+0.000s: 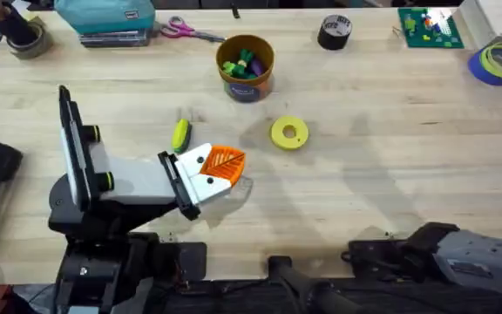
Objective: Pick up the gripper from the table and insert it into the empty holder that is missing its gripper. Then pick up a screw, insert it into the mounting hole, and use the screwdriver to tighten it. Finally, clean up the table by picking up the vegetable and placing it into the bucket.
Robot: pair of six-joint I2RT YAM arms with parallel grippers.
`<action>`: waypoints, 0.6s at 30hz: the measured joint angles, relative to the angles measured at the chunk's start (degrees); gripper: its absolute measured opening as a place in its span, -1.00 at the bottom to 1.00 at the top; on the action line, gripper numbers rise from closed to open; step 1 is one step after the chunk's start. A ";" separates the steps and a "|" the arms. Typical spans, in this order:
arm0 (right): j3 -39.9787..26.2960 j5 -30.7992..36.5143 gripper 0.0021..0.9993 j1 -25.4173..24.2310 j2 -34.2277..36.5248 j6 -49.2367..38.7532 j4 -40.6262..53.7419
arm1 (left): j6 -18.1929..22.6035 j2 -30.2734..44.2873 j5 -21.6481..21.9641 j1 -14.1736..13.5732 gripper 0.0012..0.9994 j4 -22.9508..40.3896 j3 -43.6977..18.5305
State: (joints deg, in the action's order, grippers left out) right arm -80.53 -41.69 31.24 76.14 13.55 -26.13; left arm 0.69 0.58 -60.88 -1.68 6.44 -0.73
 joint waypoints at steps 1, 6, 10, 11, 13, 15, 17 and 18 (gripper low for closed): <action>1.82 -0.94 -0.95 0.02 0.00 1.19 -3.74 | -0.02 0.00 0.00 -0.02 -0.97 0.00 0.00; 10.52 -5.15 -0.95 0.02 0.02 7.12 -17.17 | 0.00 0.00 -0.02 -0.01 -0.97 0.00 0.00; 14.36 -8.64 -0.95 0.06 0.07 10.94 -22.30 | -0.01 0.00 0.00 -0.01 -0.97 0.00 0.00; 14.88 -9.37 -0.95 0.15 0.07 11.67 -22.95 | -0.02 0.00 0.00 0.00 -0.97 0.00 0.00; 15.41 -10.67 -0.95 0.52 0.07 12.55 -23.21 | 0.00 0.00 -0.01 -0.01 -0.97 0.00 0.00; 15.61 -12.06 -0.95 1.18 0.09 13.22 -23.19 | -0.02 0.00 0.00 -0.02 -0.97 0.00 0.00; 15.63 -13.32 -0.95 1.89 0.11 13.46 -23.36 | 0.00 0.00 0.00 -0.02 -0.97 0.00 0.00; 15.63 -13.97 -0.95 2.20 0.11 13.45 -23.43 | 0.00 0.00 0.00 0.00 -0.97 0.00 0.00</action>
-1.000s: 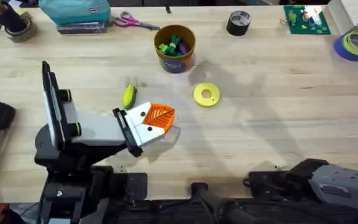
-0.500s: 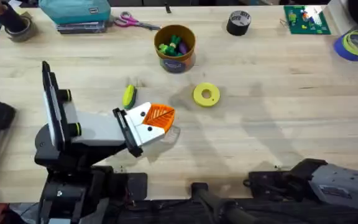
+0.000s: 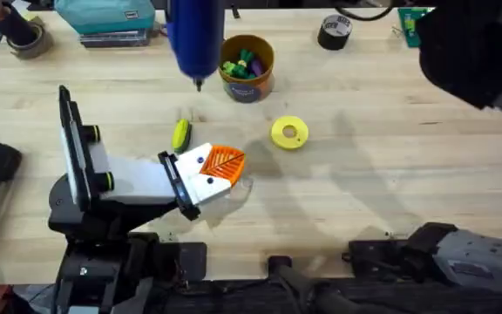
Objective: Pick up the gripper from the table and insert it into the empty holder that is missing its gripper. Then pick up a screw, insert it into the mounting hole, and use the screwdriver to tighten it. Finally, clean up the table by picking up the vegetable and placing it into the bucket.
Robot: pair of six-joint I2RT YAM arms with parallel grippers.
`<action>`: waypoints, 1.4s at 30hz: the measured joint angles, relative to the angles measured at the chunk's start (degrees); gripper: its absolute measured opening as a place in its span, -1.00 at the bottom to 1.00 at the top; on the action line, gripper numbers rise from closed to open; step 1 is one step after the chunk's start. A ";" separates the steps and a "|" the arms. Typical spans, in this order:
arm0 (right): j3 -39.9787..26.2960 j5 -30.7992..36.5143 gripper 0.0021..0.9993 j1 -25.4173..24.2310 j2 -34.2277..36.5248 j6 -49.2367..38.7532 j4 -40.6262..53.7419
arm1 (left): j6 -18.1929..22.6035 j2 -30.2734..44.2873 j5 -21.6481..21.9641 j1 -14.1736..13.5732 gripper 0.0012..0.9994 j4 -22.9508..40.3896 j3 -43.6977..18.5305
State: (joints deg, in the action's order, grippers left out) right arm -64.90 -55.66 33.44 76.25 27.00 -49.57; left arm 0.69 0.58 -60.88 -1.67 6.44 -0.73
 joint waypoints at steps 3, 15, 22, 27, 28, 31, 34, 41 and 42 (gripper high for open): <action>0.00 -1.75 -0.95 0.85 0.00 -0.06 -0.13 | 0.00 0.00 -0.02 0.00 -0.97 0.00 0.00; 0.24 -3.46 -0.95 3.52 0.25 -2.82 -0.31 | 0.00 0.00 0.00 -0.01 -0.97 0.00 0.00; 3.08 -3.65 -0.95 3.84 1.23 -4.39 -1.83 | -0.01 0.00 0.00 -0.01 -0.97 0.00 0.00; 4.46 -3.71 -0.95 3.84 1.25 -4.79 -2.31 | 0.00 0.00 0.00 -0.02 -0.97 0.00 0.00; 4.58 -3.71 -0.95 3.84 1.25 -4.81 -2.36 | 0.00 0.00 0.00 -0.01 -0.97 0.00 0.00; 5.04 -3.73 -0.95 3.84 1.25 -5.22 -2.56 | 0.00 0.00 0.00 -0.02 -0.97 0.00 0.00; 5.96 -3.73 -0.95 3.84 1.25 -5.71 -2.67 | 0.00 0.00 0.00 0.00 -0.97 0.00 0.00; 6.74 -3.76 -0.95 3.84 1.25 -6.06 -3.21 | 0.00 -0.01 -0.01 -0.02 -0.97 0.00 0.00; 6.83 -3.76 -0.95 3.84 1.25 -6.08 -3.24 | 0.00 0.00 0.00 -0.02 -0.97 0.00 0.00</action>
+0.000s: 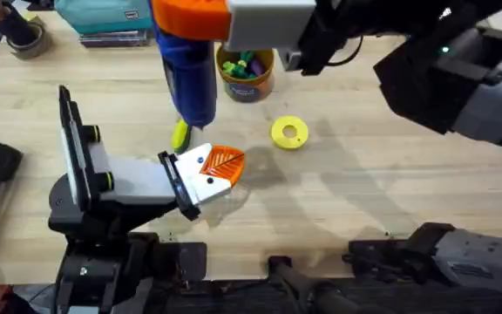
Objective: Pick up the gripper from the table and insert it into the empty holder that is missing its gripper. Then pick up a screw, insert it into the mounting hole, and use the screwdriver to tighten it. Finally, clean up the table by picking up the vegetable and placing it into the bucket.
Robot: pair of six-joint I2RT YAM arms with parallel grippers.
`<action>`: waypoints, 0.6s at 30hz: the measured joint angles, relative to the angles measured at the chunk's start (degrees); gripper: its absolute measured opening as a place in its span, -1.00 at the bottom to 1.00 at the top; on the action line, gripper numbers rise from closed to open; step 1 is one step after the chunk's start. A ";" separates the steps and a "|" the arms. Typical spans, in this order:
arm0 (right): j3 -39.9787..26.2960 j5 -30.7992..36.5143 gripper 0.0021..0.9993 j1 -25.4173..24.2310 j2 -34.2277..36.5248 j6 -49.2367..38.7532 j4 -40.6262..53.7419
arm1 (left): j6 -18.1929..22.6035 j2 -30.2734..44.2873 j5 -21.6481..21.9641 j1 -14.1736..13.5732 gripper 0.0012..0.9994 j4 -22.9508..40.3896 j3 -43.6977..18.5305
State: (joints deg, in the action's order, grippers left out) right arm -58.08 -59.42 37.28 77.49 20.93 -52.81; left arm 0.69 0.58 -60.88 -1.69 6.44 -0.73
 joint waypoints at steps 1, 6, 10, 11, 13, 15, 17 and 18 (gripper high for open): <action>0.14 0.00 -0.95 0.00 0.00 -0.02 -0.07 | 0.00 0.00 0.00 0.00 -0.97 0.00 0.00; 0.98 0.00 -0.95 0.22 0.00 -0.43 0.03 | 0.00 0.00 0.00 0.00 -0.97 0.00 0.00; 1.15 -0.02 -0.95 0.89 0.00 -1.20 0.16 | -0.02 0.00 0.00 0.01 -0.97 0.00 0.00; 1.15 0.00 -0.95 0.96 0.00 -1.36 0.19 | -0.02 0.00 0.00 0.02 -0.97 0.00 0.00; 1.15 -0.02 -0.95 1.09 0.00 -1.77 0.32 | 0.00 0.00 0.00 0.02 -0.97 0.00 0.00; 1.15 -0.02 -0.95 1.09 0.00 -2.26 0.85 | -0.02 0.00 0.00 0.01 -0.97 0.00 0.00; 1.15 -0.07 -0.95 1.09 0.00 -2.84 1.48 | 0.00 0.00 0.00 0.02 -0.97 0.00 0.00; 1.17 -0.18 -0.95 1.07 0.00 -3.10 1.67 | 0.00 0.00 0.00 0.01 -0.97 0.00 0.00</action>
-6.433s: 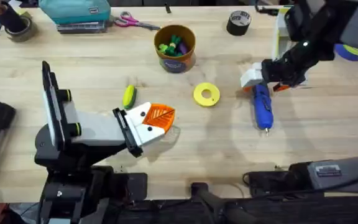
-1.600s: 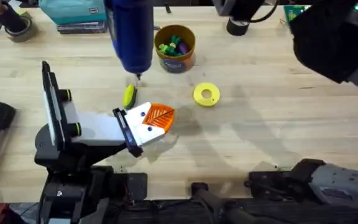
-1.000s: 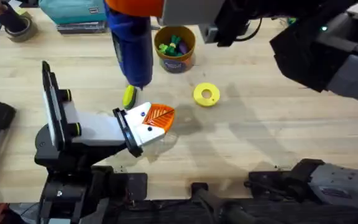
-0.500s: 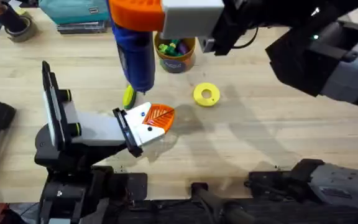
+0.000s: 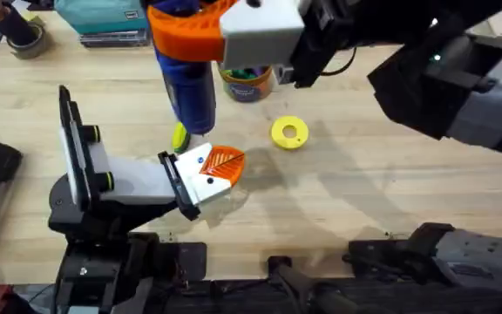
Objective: Pick up the gripper from the table and insert it into the empty holder that is missing its gripper. Then pick up a screw, insert it into the mounting hole, and use the screwdriver to tighten it. Finally, clean up the table by picking up the vegetable and placing it into the bucket.
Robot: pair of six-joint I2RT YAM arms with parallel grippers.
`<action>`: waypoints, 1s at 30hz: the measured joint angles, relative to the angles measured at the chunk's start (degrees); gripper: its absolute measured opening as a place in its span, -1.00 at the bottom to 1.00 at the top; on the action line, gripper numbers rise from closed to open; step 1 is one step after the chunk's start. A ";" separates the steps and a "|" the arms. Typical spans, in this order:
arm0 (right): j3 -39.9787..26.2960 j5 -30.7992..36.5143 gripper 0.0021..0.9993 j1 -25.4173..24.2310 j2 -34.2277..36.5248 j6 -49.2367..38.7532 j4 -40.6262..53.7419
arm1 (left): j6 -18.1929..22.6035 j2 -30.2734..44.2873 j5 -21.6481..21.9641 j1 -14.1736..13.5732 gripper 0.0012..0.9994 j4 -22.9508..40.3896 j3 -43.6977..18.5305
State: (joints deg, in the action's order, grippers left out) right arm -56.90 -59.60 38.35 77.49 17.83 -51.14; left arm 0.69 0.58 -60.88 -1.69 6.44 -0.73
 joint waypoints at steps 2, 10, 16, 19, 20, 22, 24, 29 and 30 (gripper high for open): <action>0.00 -0.12 -0.95 0.02 0.00 -0.33 0.33 | 0.00 0.00 0.00 0.01 -0.97 0.00 0.00; 0.22 -0.31 -0.95 0.28 0.00 -1.69 0.91 | 0.00 0.00 -0.01 0.00 -0.97 0.00 0.00; 0.31 -0.30 -0.95 0.55 0.16 -2.04 0.88 | 0.00 0.00 0.00 0.01 -0.97 0.00 0.00; 0.39 -0.23 -0.95 0.92 0.81 -2.06 0.82 | 0.00 0.00 -0.02 0.01 -0.97 0.00 0.00; 0.54 -0.18 -0.95 1.17 1.11 -2.06 0.82 | 0.00 0.00 0.00 0.00 -0.97 0.00 0.00; 1.29 0.24 -0.95 1.55 1.50 -2.06 0.61 | 0.00 0.00 0.00 0.00 -0.97 0.00 0.00; 2.28 0.42 -0.95 1.72 1.69 -2.04 -0.09 | -0.01 0.00 0.00 0.00 -0.97 0.00 0.00; 4.10 0.88 -0.95 1.77 1.86 -2.02 -2.33 | 0.00 0.00 0.00 0.02 -0.97 0.00 0.00; 4.15 0.90 -0.95 1.77 1.86 -2.03 -2.33 | 0.00 0.00 0.00 -0.01 -0.97 0.00 0.00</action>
State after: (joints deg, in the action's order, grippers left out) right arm -52.75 -58.70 40.12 79.35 15.79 -53.47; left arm 0.69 0.58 -60.88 -1.69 6.44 -0.73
